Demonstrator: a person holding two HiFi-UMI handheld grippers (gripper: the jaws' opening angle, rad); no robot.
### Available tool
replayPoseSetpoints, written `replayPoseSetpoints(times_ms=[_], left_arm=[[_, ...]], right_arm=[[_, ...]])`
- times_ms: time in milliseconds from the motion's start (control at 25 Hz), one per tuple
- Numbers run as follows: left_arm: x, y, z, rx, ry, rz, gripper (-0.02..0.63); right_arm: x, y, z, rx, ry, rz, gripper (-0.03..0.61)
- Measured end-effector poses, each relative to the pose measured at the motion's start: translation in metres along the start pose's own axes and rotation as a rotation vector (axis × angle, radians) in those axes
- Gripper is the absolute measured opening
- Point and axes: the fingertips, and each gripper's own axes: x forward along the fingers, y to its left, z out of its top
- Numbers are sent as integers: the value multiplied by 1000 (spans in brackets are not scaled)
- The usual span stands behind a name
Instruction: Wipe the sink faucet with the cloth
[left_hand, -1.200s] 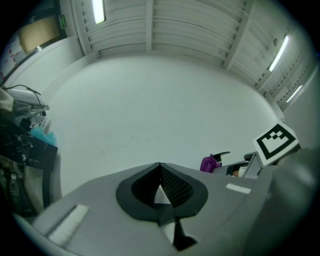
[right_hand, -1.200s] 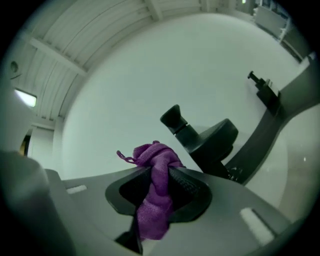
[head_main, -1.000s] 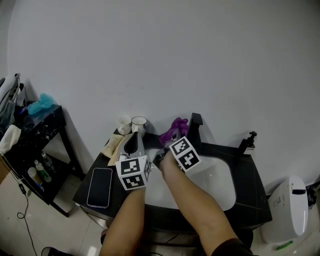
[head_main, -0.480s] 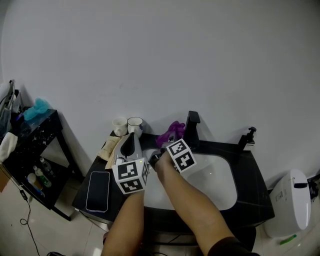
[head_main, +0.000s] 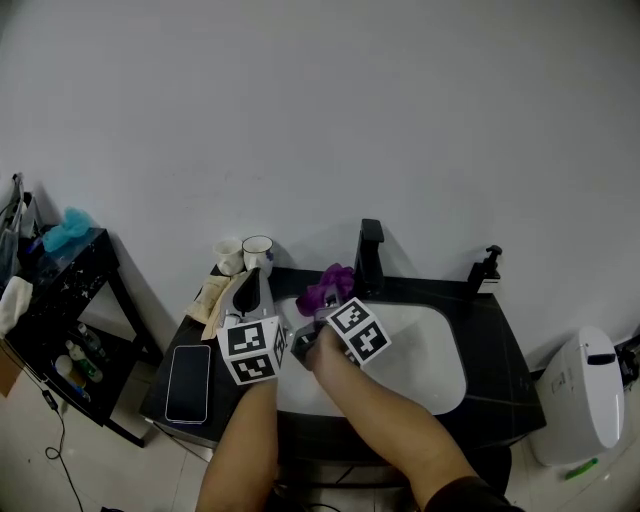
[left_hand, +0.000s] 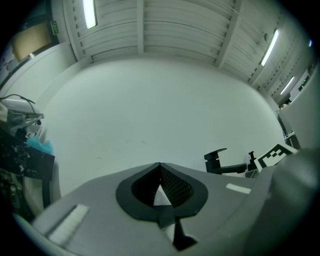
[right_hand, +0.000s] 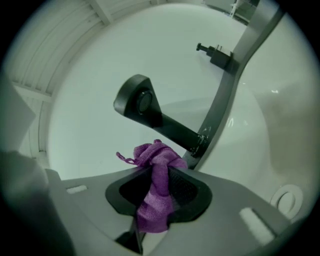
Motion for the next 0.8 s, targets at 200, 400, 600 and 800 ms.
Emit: replayPoseSetpoints(times_ms=[200,400,600,800], left_arm=[[3,-6,-6,29,24,-21,17],[6,-17,-17,81,66,-51,17],[8,-45,-18,94,77,-143,17],[10,-76,-32,111,123,-243,17]], right_arm=[[-37,43,-3,-349,137,212,103],[-91,81,39,-636,109,456,103],[-131,91,129,-900,-145,532,103],[-126,52,213,-1139,-323,354,103]])
